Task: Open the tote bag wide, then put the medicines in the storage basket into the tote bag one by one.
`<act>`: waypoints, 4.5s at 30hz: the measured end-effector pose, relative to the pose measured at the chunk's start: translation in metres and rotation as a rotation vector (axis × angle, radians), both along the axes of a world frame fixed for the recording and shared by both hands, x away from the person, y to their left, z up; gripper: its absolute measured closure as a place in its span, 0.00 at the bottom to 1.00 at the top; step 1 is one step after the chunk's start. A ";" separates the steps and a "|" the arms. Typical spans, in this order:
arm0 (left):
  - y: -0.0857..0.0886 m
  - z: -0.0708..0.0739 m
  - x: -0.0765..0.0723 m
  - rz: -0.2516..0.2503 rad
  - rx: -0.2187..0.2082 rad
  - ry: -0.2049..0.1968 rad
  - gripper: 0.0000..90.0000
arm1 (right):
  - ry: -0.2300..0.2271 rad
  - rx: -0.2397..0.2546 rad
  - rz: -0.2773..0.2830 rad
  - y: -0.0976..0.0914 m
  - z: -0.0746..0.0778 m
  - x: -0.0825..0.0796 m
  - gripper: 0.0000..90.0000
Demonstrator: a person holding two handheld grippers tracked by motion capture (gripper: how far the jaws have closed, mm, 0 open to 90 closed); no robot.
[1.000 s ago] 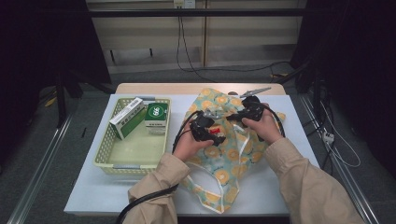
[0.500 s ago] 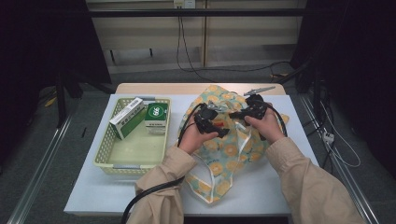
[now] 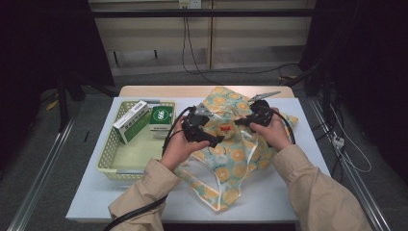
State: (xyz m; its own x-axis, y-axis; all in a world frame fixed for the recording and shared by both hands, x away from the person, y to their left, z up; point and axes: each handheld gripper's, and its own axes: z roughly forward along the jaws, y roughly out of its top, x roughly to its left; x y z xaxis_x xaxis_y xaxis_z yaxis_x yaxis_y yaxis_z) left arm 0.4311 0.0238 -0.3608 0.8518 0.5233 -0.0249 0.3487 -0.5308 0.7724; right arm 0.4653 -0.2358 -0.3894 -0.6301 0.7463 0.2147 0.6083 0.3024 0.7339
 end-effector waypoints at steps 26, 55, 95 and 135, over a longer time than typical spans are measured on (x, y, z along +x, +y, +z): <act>0.097 0.006 0.018 0.144 -0.016 0.016 0.10 | 0.002 -0.003 0.003 0.000 -0.002 -0.002 0.98; 0.138 -0.029 0.054 0.312 0.048 0.028 0.10 | 0.003 0.000 0.002 -0.005 -0.002 -0.004 0.98; 0.141 -0.043 0.071 0.450 0.091 0.035 0.05 | 0.015 0.009 0.004 -0.007 -0.007 -0.002 0.98; 0.162 0.023 0.035 0.392 0.040 0.041 0.19 | 0.004 0.000 -0.020 -0.011 -0.003 -0.003 0.98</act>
